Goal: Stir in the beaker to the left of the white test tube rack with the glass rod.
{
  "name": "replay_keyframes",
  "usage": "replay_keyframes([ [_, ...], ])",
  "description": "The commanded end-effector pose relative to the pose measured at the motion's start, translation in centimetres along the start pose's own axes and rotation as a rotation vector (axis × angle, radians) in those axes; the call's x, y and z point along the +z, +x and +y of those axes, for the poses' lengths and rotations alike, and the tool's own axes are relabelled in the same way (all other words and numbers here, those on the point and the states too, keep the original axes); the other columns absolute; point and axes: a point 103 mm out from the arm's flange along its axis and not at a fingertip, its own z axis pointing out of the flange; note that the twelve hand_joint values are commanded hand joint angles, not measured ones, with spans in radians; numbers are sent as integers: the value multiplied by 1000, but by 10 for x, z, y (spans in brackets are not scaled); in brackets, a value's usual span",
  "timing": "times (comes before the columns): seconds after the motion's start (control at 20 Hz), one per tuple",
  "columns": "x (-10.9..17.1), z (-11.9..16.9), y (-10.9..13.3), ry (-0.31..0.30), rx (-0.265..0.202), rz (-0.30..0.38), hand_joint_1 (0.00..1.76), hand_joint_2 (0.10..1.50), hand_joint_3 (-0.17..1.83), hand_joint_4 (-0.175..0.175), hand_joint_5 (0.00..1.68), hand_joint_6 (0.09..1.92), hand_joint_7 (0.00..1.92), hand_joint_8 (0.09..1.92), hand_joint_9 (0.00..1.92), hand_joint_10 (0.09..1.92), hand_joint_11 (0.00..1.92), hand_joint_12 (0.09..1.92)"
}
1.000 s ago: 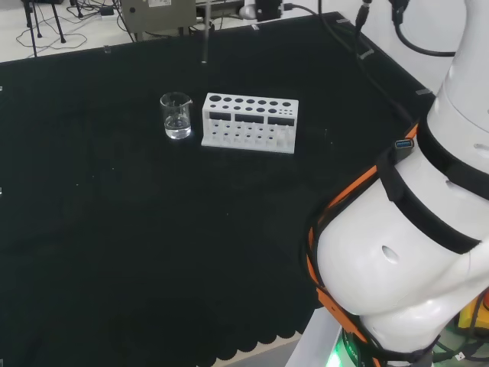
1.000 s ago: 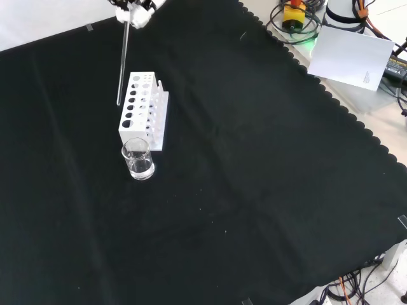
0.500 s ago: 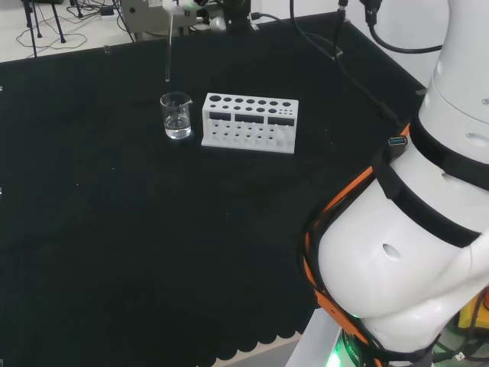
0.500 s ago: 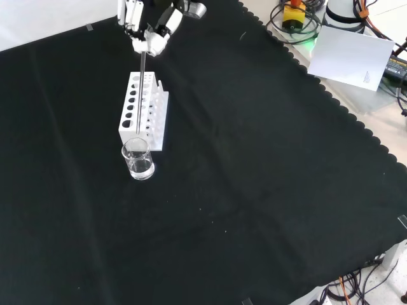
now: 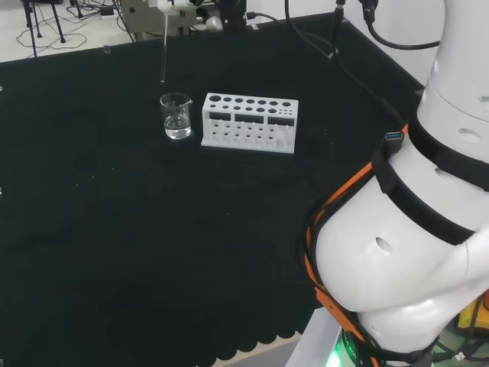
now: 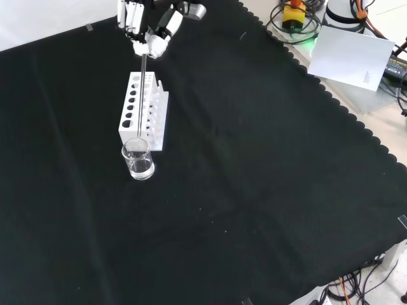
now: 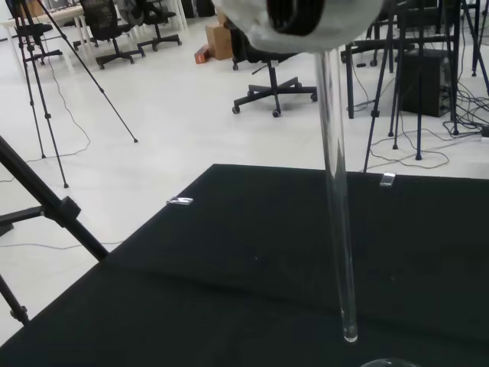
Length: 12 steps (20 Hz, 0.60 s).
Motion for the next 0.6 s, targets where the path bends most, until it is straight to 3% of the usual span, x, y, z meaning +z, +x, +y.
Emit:
replay_keyframes([
  [0.05,22,10,-9,49,-17,15,1300,998,93,-175,1203,314,1158,1038,1725,682,1343,834],
  [0.6,39,12,-34,78,12,29,1300,1004,82,-175,1203,312,1157,1039,1725,685,1345,830],
])
